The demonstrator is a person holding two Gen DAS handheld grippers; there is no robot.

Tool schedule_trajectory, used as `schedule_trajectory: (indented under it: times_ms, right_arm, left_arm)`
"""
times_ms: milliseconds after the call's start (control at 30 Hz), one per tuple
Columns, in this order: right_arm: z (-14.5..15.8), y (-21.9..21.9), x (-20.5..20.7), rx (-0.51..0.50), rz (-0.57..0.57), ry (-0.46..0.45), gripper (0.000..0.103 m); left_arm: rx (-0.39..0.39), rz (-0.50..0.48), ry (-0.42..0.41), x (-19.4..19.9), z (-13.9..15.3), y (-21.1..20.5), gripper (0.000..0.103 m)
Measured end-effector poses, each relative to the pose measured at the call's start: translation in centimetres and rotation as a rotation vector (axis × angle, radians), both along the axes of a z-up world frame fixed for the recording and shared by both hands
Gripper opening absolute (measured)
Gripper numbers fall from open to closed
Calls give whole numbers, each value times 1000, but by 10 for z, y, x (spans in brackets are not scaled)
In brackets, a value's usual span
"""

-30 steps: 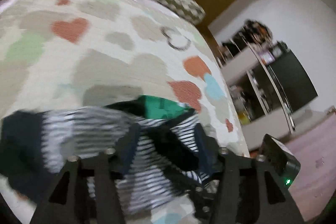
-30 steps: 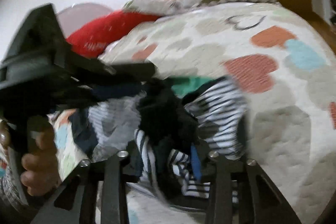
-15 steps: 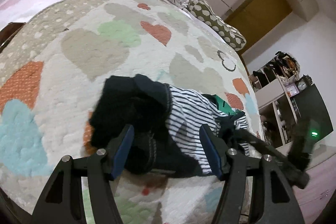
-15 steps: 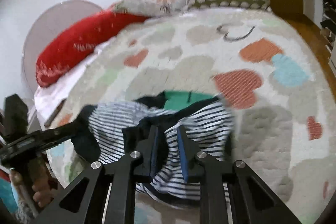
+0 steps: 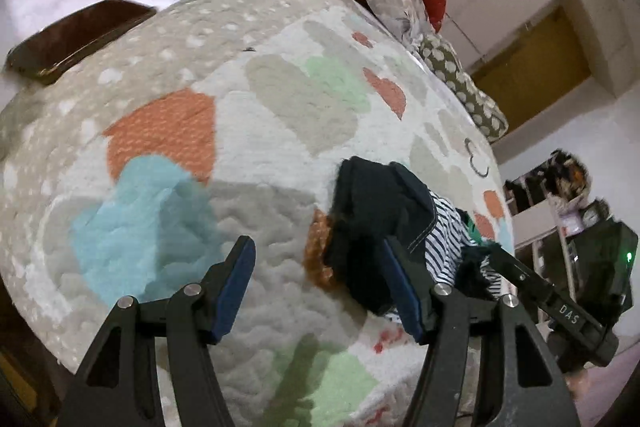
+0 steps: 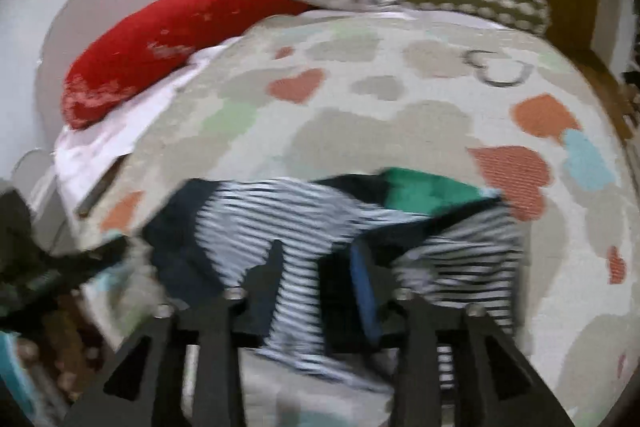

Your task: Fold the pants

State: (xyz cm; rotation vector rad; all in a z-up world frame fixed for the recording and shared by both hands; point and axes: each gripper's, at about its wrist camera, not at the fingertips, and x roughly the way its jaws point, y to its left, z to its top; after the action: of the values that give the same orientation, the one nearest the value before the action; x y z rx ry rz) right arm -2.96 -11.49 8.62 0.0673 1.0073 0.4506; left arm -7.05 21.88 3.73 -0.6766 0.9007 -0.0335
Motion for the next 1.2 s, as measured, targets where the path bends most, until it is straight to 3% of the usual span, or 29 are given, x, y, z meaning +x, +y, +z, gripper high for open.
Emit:
schedule_trajectory:
  times_ms: [33, 233, 333, 533, 600, 633, 667, 767, 900, 1033, 1133, 1167, 1200]
  right_arm:
    - [3, 13, 1, 11, 24, 15, 56]
    - [2, 102, 11, -9, 161, 77, 70]
    - [-12, 151, 18, -150, 215, 86, 74]
    - [-54, 201, 34, -401, 204, 168, 85]
    - [-61, 207, 34, -446, 205, 159, 85]
    - [-59, 208, 32, -451, 216, 145, 75]
    - [-55, 205, 31, -445, 216, 134, 55]
    - [-39, 183, 31, -360, 176, 139, 37]
    - [-20, 148, 29, -208, 148, 139, 34]
    - [-9, 131, 33, -90, 138, 179, 34]
    - [-5, 123, 35, -14, 127, 210, 34]
    - [-4, 119, 36, 6, 124, 217, 34]
    - [-1, 114, 36, 32, 120, 222, 34]
  left_arm:
    - [1, 11, -9, -6, 2, 5, 63]
    - [-39, 68, -37, -27, 6, 33, 64]
    - [-74, 78, -38, -36, 2, 42, 63]
    - [-117, 52, -19, -39, -9, 42, 64]
    - [-124, 39, -16, -40, -10, 40, 64]
    - [-123, 33, -19, -41, -10, 38, 64]
    - [-123, 27, -20, -42, -10, 37, 64]
    - [-135, 12, -20, -41, -11, 31, 64]
    - [-103, -39, -46, -33, -5, 9, 64]
    - [-5, -136, -108, -18, 3, -30, 75]
    - [74, -203, -124, 0, 3, -59, 76]
    - [93, -220, -124, 6, 4, -67, 75]
    - [103, -241, -123, 11, 6, -75, 60]
